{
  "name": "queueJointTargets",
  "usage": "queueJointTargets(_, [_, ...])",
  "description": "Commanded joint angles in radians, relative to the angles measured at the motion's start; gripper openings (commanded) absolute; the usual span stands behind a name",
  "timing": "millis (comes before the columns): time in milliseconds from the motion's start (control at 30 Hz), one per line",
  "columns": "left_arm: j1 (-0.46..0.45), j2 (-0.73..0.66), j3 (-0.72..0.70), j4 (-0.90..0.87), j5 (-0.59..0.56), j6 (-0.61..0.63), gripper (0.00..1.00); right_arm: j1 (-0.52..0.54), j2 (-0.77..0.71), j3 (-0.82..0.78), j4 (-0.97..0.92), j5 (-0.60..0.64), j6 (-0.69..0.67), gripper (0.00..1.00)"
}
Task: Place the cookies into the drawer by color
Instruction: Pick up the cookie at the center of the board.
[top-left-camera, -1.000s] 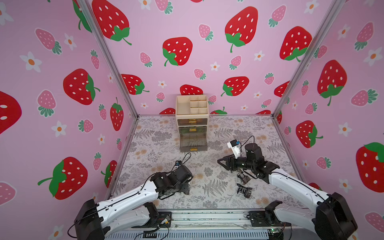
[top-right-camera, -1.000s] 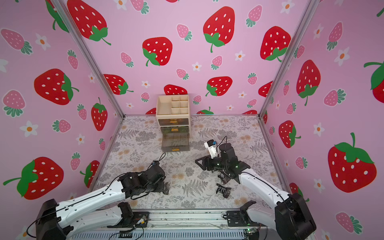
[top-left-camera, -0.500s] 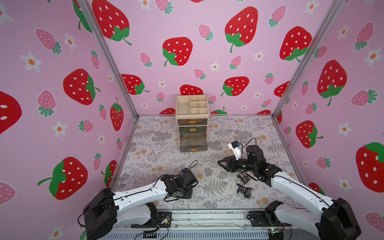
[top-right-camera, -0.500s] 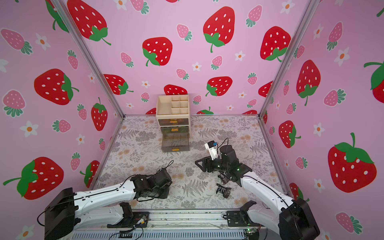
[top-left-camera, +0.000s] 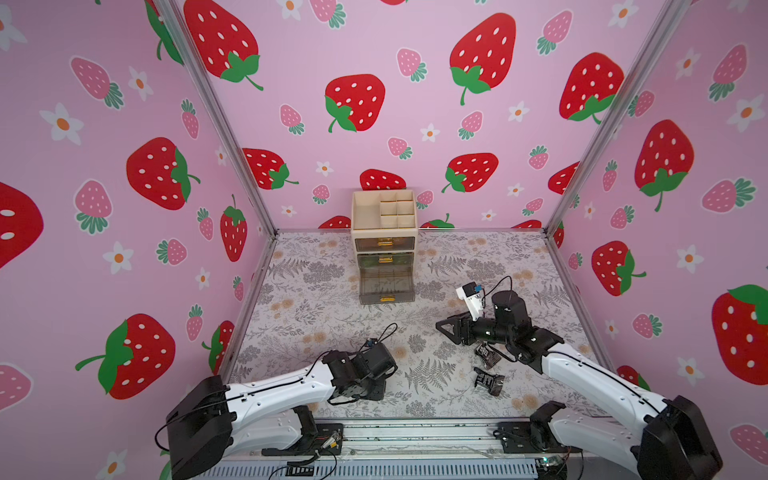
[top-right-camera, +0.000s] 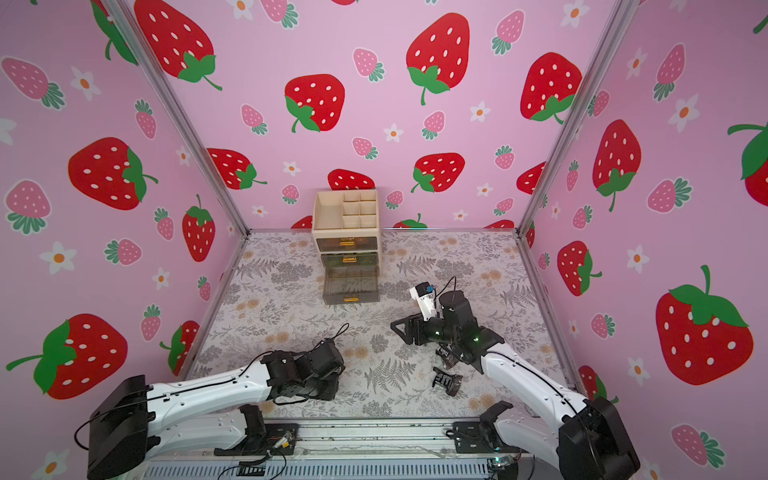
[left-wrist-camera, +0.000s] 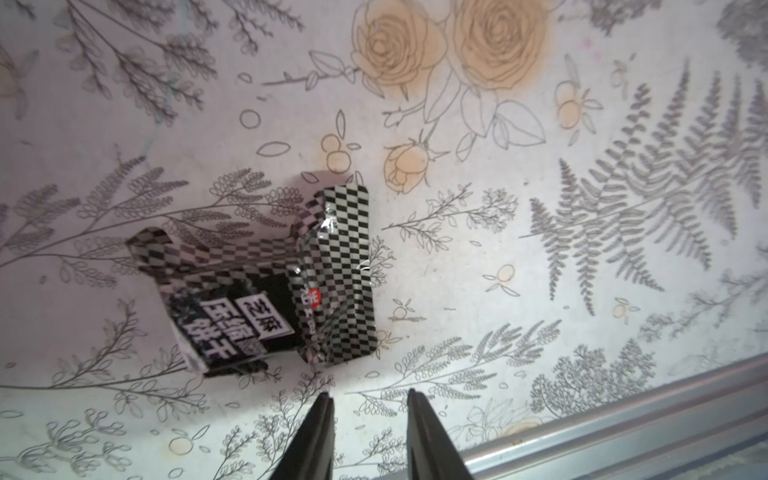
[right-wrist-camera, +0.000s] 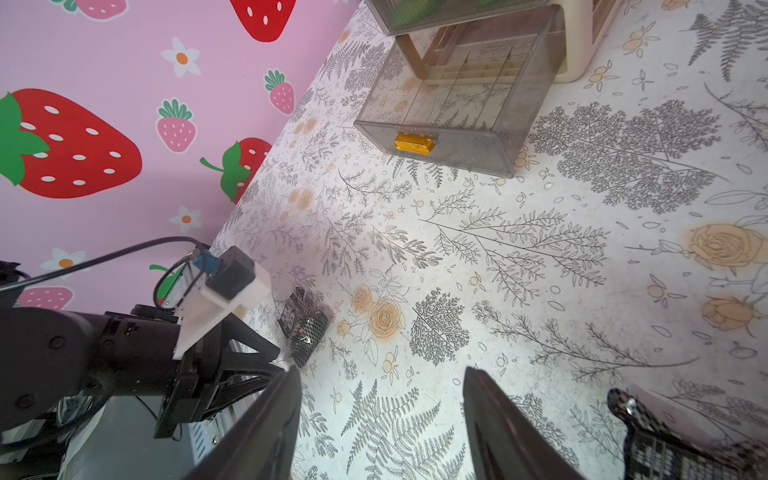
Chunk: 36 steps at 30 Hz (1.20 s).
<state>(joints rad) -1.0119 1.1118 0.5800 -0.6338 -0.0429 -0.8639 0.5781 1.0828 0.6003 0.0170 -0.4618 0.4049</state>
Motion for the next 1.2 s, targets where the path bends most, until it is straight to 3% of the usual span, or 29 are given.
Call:
queueJointTargets(0, [-0.004, -0.019, -0.009, -0.056, -0.036, -0.011, 0.37, 0.005, -0.014, -0.012, -0.014, 0.004, 0.0, 0.67])
queueJointTargets(433, [0.004, 0.198, 0.028, 0.082, -0.007, 0.056, 0.45, 0.006, -0.056, -0.024, -0.028, 0.013, 0.002, 0.67])
queueJointTargets(600, [0.01, 0.262, 0.072, 0.097, -0.054, 0.072, 0.46, 0.006, -0.061, -0.026, -0.029, 0.015, 0.0, 0.67])
queueJointTargets(900, [0.096, 0.36, 0.128, 0.219, -0.095, 0.185, 0.52, 0.006, -0.031, -0.021, -0.034, 0.022, -0.011, 0.67])
queueJointTargets(1000, [0.105, 0.348, 0.142, 0.236, -0.132, 0.215, 0.54, 0.007, -0.022, -0.017, -0.035, 0.023, -0.011, 0.67])
queueJointTargets(1167, [0.106, 0.215, 0.102, 0.19, -0.217, 0.173, 0.56, 0.007, -0.027, -0.019, -0.035, 0.022, -0.003, 0.67])
